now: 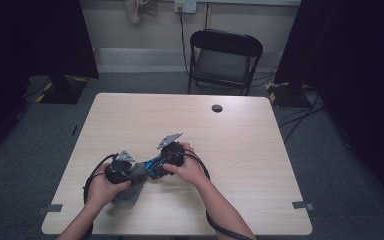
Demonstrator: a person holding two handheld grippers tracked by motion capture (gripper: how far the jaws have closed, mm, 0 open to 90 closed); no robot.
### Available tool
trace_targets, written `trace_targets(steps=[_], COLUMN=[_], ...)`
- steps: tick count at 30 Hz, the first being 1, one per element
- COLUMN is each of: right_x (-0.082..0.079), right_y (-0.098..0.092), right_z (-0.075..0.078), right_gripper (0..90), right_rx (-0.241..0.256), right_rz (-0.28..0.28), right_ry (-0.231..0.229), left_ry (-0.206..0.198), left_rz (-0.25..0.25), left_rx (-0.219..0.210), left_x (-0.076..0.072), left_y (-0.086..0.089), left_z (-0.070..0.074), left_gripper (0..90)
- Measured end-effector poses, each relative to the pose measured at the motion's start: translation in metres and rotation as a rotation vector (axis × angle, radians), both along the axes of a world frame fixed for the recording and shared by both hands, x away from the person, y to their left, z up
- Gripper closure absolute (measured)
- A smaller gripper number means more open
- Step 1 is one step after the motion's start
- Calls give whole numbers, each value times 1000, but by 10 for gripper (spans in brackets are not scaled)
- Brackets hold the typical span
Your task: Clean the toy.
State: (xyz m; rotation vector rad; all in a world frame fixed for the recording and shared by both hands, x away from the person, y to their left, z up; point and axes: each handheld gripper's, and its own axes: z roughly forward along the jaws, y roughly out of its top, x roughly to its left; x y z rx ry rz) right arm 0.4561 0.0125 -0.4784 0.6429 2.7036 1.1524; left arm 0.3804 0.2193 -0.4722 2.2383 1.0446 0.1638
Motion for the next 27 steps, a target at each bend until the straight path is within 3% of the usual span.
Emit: trace_targets(steps=[14,27], right_x=[0,-1], right_y=[0,0], right_z=[0,-1], right_gripper=[98,97], right_rx=[-2,7], right_rz=[-2,-4], right_ry=[-2,-6], left_ry=[41,43], left_rz=[-109,-177], left_rx=[-16,-28], left_x=[-16,-20], left_y=[-20,-32], left_z=[2,2], left_gripper=[720,720])
